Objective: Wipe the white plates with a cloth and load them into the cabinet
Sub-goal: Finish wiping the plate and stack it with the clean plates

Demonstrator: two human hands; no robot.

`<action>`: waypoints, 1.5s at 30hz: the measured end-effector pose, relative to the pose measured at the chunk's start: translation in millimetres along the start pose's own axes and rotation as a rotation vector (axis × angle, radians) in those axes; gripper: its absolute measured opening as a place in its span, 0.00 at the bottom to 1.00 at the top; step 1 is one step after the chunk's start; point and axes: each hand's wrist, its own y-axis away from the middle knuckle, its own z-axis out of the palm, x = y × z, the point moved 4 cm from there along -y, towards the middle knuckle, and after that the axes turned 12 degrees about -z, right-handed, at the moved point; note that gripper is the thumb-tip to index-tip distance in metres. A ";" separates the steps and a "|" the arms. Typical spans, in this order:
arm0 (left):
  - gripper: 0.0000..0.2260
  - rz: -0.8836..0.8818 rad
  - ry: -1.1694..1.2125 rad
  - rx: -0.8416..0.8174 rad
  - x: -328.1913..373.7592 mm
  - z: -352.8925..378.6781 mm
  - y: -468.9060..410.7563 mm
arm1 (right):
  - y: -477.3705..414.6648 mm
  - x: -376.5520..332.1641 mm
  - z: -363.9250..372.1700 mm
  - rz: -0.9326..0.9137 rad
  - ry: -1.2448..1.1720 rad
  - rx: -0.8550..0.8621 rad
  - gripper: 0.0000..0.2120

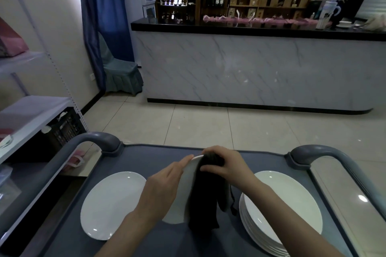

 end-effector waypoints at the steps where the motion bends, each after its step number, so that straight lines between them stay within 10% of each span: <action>1: 0.22 -0.020 0.024 0.040 -3.9 -2.8 2.7 | 3.8 3.8 -2.1 0.044 -0.047 0.029 0.14; 8: 0.17 -0.238 0.229 0.181 -18.3 -6.0 13.1 | 23.3 25.4 4.3 0.286 -0.127 0.119 0.08; 17: 0.18 -0.103 0.167 -0.034 -3.9 3.0 3.5 | -10.2 -23.0 15.5 -0.043 0.086 -0.036 0.11; 25: 0.15 -0.312 0.263 0.215 -13.0 -8.8 6.6 | 22.6 19.2 -0.2 0.306 -0.231 0.034 0.27; 36: 0.15 -0.095 0.137 -0.071 0.6 -8.9 -12.6 | -5.1 -16.1 -1.0 0.088 0.059 -0.054 0.15; 45: 0.15 -0.209 0.207 0.122 -9.1 -23.6 -10.7 | 19.2 11.8 -11.5 0.292 -0.076 0.088 0.11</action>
